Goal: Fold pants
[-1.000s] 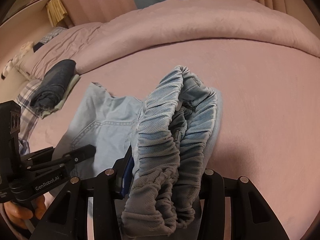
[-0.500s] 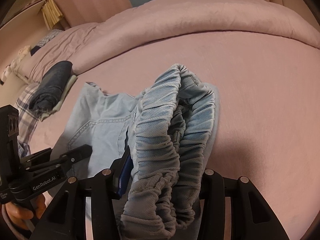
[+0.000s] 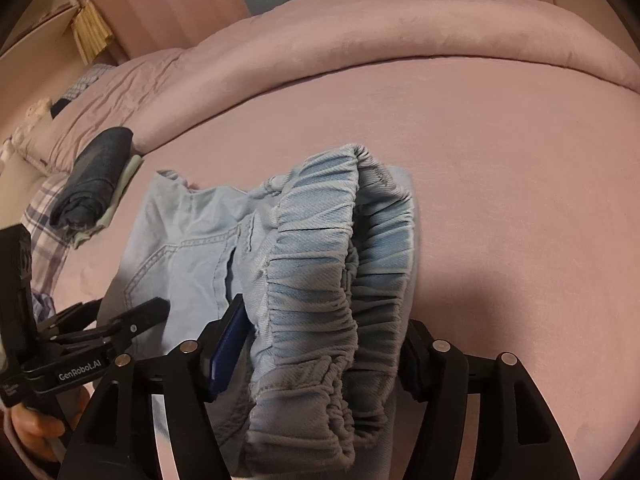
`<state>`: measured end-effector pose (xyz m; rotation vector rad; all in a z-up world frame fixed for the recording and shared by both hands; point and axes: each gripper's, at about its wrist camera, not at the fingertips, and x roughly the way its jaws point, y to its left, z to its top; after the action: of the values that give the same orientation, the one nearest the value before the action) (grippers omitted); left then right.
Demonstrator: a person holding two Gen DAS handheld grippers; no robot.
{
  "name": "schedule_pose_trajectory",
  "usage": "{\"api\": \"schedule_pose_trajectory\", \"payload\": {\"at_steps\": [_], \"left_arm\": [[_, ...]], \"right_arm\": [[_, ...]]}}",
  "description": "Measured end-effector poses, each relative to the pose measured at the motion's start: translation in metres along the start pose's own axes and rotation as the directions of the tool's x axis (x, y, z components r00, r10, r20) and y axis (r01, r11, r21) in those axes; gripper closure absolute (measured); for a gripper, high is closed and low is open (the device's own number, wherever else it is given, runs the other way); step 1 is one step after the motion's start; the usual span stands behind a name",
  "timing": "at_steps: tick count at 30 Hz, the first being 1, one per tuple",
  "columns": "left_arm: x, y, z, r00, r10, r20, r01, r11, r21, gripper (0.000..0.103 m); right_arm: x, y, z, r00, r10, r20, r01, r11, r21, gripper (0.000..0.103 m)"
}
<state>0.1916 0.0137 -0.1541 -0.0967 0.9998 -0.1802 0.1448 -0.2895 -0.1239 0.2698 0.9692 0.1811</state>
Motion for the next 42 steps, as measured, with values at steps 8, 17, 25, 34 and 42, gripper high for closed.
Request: {"api": "schedule_pose_trajectory", "payload": {"at_steps": [8, 17, 25, 34, 42], "left_arm": [[-0.014, 0.014, -0.01, 0.998, 0.045, -0.048, -0.049, 0.996, -0.079, 0.0], [-0.068, 0.005, -0.026, 0.991, 0.134, 0.006, -0.133, 0.989, -0.057, 0.001], [-0.143, -0.005, -0.046, 0.988, 0.12, 0.094, -0.115, 0.992, -0.061, 0.001], [-0.201, -0.044, -0.059, 0.969, 0.164, 0.184, -0.165, 0.986, -0.01, 0.001], [-0.214, -0.057, -0.064, 0.968, 0.156, 0.197, -0.161, 0.987, 0.009, 0.001]], "right_arm": [[-0.017, -0.014, -0.006, 0.999, -0.04, -0.012, 0.041, 0.996, 0.085, 0.023], [-0.041, -0.003, -0.013, 0.994, -0.111, -0.023, 0.112, 0.993, 0.042, 0.018], [-0.124, 0.039, -0.028, 0.991, -0.115, 0.062, 0.118, 0.991, -0.062, 0.011], [-0.167, 0.065, -0.051, 0.99, -0.09, 0.111, 0.104, 0.985, -0.136, 0.002], [-0.182, 0.08, -0.058, 0.988, -0.074, 0.136, 0.098, 0.979, -0.177, 0.001]]}}
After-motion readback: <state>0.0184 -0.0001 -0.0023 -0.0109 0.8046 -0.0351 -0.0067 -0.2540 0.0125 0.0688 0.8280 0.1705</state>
